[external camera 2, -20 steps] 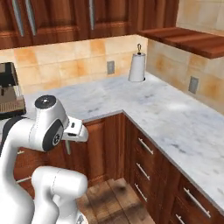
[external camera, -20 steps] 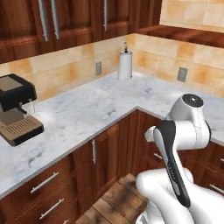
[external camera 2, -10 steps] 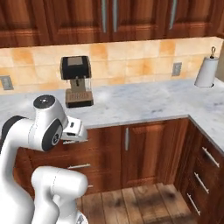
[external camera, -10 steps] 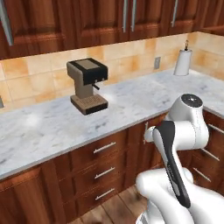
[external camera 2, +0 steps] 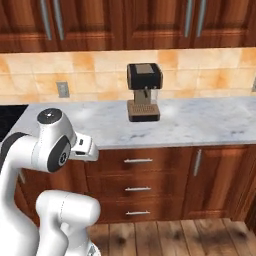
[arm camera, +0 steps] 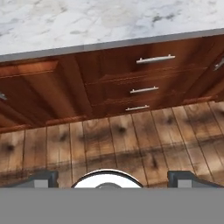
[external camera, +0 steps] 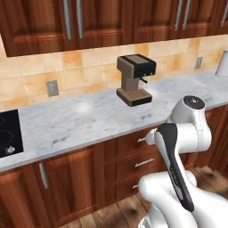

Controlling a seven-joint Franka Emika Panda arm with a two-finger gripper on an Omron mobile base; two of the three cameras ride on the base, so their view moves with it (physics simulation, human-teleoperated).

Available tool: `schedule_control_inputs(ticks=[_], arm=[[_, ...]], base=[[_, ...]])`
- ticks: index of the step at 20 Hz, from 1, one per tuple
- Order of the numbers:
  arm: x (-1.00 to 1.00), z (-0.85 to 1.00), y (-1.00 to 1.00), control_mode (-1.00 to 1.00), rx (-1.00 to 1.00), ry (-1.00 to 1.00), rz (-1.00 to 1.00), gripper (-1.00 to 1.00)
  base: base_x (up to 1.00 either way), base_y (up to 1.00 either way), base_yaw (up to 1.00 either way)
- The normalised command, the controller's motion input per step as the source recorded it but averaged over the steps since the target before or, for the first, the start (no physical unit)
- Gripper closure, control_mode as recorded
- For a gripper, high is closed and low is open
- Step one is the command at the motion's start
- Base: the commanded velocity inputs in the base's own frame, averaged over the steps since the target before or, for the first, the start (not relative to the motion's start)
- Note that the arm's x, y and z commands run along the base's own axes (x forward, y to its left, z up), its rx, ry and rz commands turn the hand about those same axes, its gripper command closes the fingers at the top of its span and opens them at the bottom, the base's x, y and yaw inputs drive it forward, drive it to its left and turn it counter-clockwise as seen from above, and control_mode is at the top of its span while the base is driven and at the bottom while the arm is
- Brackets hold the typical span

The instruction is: Pick the cup and bowl from the counter and place them on the counter next to the sink.

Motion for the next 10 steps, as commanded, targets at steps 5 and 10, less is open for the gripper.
schedule_control_inputs(ticks=[5, 10], arm=[[0.00, 0.00, 0.00, 1.00, 0.00, 0.00, 0.00, -1.00], [0.00, 0.00, 0.00, 1.00, 0.00, 0.00, 0.00, -1.00]], base=[[0.02, 1.00, -0.01], [0.01, 1.00, -0.02]])
